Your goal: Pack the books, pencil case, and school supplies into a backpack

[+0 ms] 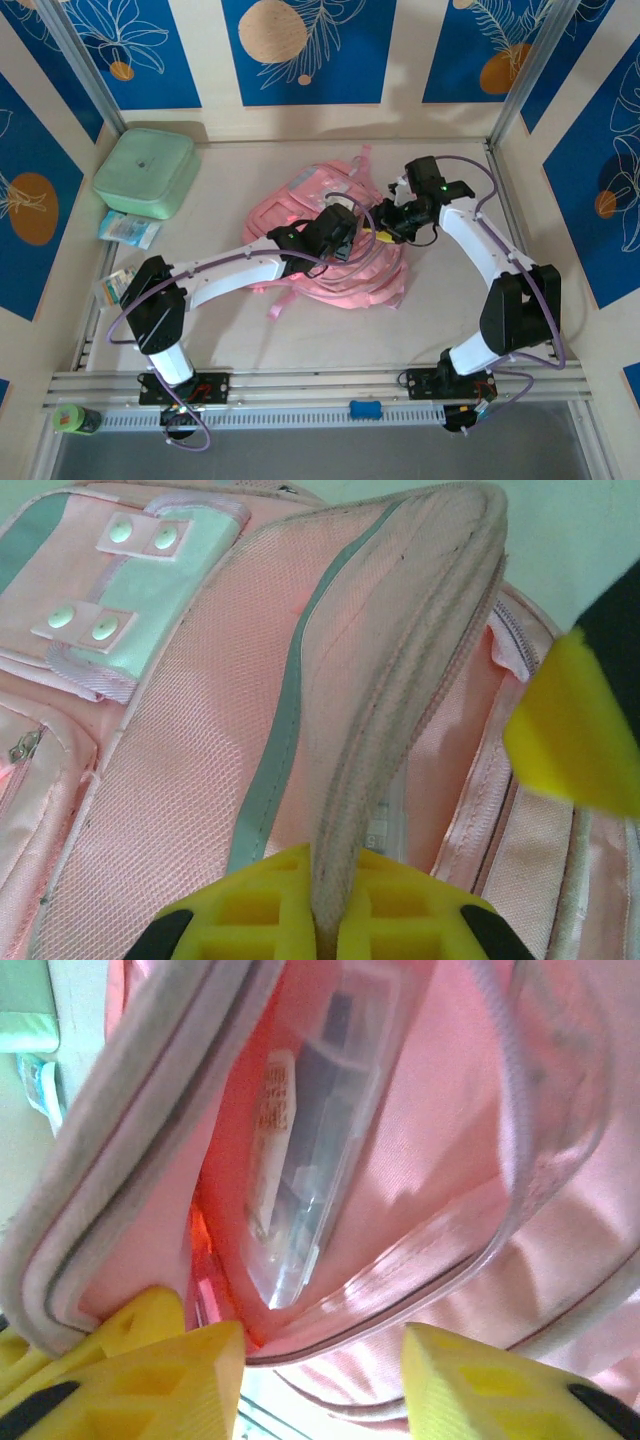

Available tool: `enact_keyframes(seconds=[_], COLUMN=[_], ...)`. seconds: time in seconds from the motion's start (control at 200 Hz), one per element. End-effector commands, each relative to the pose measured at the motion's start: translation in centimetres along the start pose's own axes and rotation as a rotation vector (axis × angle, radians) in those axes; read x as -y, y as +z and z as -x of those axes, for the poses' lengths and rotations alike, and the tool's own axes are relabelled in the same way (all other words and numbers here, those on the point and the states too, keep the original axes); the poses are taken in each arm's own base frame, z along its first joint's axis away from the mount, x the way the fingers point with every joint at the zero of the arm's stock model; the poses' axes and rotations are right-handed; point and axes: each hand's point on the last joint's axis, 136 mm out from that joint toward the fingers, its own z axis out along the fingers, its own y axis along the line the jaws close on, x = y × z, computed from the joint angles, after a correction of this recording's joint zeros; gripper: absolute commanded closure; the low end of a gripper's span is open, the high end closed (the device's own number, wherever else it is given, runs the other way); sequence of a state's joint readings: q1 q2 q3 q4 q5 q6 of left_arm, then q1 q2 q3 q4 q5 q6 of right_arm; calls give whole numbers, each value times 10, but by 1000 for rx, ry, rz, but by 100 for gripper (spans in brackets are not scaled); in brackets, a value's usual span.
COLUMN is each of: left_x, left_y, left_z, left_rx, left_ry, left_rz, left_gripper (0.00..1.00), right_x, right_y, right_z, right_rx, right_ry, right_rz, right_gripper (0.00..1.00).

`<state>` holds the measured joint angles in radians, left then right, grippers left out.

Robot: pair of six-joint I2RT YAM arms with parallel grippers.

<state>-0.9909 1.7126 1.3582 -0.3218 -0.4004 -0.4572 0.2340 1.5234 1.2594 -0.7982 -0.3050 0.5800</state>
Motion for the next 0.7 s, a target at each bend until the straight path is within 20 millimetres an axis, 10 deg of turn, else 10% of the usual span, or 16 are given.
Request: enact_keyframes(seconds=[0.0,0.385,0.5,0.695], left_x=[7,18,16,16], left_y=[-16,-16,-12,-12], left_z=[25,29,27,19], left_rx=[84,90,83,43], left_ry=[-74,-148,-157,-163], left_rz=[-60,-117,-106,-142], left_gripper=[100,100,100,89], right_x=[-1,-27,-48,-16], right_y=[7,66,60,28], right_z=[12,23,21,4], right_rx=[1,-15,-9,25], right_ry=[30,38,4,16], right_rz=[60,141,196,81], right_gripper=[63,91,92,84])
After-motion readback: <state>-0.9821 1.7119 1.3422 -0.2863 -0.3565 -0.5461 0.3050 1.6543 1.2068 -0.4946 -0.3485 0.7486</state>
